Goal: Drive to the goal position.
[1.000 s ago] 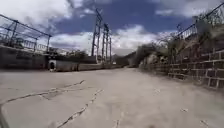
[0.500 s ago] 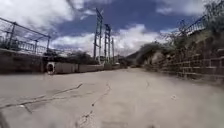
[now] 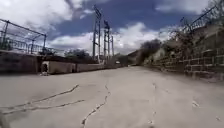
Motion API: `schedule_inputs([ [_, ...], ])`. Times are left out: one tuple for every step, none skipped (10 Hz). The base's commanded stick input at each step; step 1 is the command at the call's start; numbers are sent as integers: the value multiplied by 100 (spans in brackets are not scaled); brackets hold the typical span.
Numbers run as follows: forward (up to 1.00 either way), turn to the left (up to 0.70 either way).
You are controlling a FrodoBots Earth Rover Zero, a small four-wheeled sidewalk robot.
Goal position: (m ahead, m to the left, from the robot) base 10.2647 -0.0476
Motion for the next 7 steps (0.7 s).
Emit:
schedule_inputs([
  [100,-27],
  [100,-27],
  [100,-27],
  [100,-20],
  [100,-10],
  [100,0],
  [100,0],
])
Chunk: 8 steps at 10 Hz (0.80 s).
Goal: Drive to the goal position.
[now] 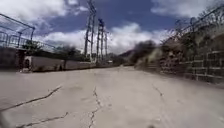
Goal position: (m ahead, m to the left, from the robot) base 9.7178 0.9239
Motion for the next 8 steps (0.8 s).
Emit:
schedule_inputs([
  [100,0],
  [100,0],
  [100,0],
  [100,0],
  [100,-19],
  [100,-8],
  [100,0],
  [100,0],
])
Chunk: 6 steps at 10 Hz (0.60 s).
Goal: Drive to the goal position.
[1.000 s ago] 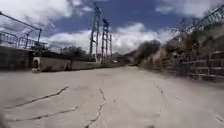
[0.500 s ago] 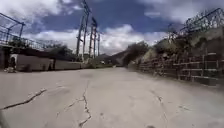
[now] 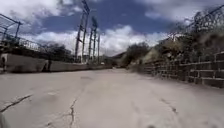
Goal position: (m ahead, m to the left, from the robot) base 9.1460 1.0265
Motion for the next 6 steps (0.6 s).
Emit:
schedule_inputs([
  [100,0],
  [100,0],
  [100,0],
  [100,0],
  [100,0],
  [100,0],
])
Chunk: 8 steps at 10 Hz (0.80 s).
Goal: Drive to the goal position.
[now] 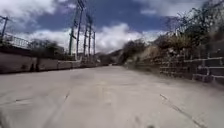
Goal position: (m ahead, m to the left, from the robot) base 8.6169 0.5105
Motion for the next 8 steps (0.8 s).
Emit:
schedule_inputs([
  [100,0],
  [100,0],
  [100,0],
  [100,0],
  [100,0],
  [100,0],
  [100,0],
  [100,0],
])
